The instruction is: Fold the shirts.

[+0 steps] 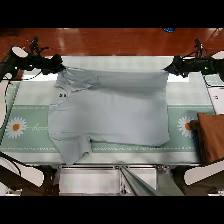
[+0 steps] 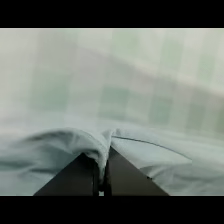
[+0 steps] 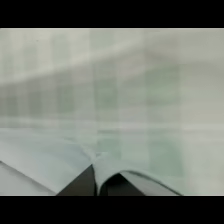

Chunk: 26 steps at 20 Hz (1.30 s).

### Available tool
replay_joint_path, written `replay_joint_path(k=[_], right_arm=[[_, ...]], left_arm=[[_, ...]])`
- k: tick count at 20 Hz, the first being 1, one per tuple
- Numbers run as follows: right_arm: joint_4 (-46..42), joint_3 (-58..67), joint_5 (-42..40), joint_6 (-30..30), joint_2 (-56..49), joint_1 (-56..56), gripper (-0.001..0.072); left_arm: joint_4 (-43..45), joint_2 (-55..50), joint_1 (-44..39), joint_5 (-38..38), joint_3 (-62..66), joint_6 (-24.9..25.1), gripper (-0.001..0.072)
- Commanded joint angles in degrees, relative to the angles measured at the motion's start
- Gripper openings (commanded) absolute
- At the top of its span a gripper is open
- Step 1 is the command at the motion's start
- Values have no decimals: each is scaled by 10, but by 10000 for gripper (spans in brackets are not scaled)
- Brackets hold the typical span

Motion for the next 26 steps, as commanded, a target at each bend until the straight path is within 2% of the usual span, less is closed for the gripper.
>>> replay_joint_path(k=[1, 4, 7, 10, 17, 22, 23, 24, 25, 26], right_arm=[[-26, 5, 134, -2, -6, -18, 22], [-125, -19, 206, 5, -6, -10, 22], [-156, -70, 204, 17, -6, -7, 22], [-166, -92, 202, 23, -6, -7, 22], [-176, -94, 250, 24, -2, -7, 22], [-192, -94, 243, 28, -1, -7, 23], [-192, -94, 226, 37, -1, -7, 89], [-193, -94, 209, 56, -1, -7, 296], [-188, -94, 203, 65, -1, -7, 410], [-187, -94, 211, 69, 1, -7, 411]], left_arm=[[0, -5, 27, -151, 33, 40, 19], [33, -7, 26, -250, 9, 73, 19], [56, -7, 11, -292, -50, 94, 19], [91, -7, 10, -301, -85, 85, 19], [95, -6, 27, -325, -87, 87, 19], [95, -5, 30, -337, -87, 87, 19], [94, -6, 27, -337, -87, 86, 21], [94, -6, 22, -336, -87, 80, 97], [94, -6, 16, -336, -87, 80, 334], [95, -5, 12, -340, -87, 76, 500]])
